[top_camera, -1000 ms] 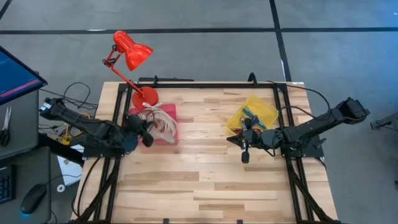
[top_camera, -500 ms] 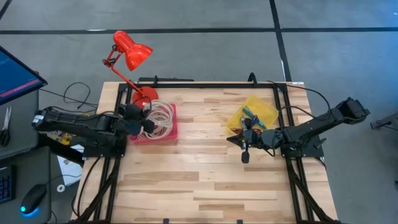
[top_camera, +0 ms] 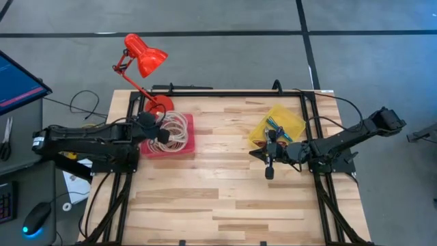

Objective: Pick & Place USB Port
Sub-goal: Put the brown USB cable into the pink bin

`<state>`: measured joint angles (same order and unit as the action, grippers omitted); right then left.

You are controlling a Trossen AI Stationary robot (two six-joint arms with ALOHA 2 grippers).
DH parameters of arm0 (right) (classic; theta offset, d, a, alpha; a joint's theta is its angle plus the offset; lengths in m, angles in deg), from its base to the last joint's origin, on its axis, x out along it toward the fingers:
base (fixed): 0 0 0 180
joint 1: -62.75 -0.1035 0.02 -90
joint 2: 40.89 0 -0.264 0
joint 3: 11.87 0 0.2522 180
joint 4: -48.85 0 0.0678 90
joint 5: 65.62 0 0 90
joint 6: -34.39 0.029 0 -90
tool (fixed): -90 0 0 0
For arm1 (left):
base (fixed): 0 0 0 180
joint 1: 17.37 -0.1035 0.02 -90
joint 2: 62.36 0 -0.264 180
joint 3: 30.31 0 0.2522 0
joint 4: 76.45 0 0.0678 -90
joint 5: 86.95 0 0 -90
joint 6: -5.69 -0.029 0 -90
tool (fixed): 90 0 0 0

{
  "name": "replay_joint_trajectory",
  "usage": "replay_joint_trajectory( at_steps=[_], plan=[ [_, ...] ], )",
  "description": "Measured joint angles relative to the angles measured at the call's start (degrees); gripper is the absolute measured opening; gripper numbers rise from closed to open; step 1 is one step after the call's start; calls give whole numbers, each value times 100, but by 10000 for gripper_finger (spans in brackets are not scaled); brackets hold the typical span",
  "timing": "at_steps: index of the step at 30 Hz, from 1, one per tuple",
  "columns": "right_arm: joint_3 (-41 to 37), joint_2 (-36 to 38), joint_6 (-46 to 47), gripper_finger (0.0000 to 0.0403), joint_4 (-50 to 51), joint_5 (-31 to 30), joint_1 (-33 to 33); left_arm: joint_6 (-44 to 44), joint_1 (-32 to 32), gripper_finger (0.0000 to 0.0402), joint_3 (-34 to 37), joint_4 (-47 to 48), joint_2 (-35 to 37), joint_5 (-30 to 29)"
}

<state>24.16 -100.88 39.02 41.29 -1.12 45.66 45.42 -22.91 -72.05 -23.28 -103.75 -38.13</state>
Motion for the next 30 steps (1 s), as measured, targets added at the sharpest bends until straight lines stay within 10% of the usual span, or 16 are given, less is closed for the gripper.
replay_joint_trajectory(
  at_steps=[11, 22, 30],
  plan=[
    [0, 0, 0, 8, -2, 0, 2, 323, -137, 35, 503, -107, 2, 201],
    [0, 0, 0, 8, -4, -1, -1, -133, -135, 186, 521, -318, -4, 51],
    [0, 0, 0, 8, -4, -1, -1, -683, -131, 225, 519, -1605, 11, 562]
  ],
)
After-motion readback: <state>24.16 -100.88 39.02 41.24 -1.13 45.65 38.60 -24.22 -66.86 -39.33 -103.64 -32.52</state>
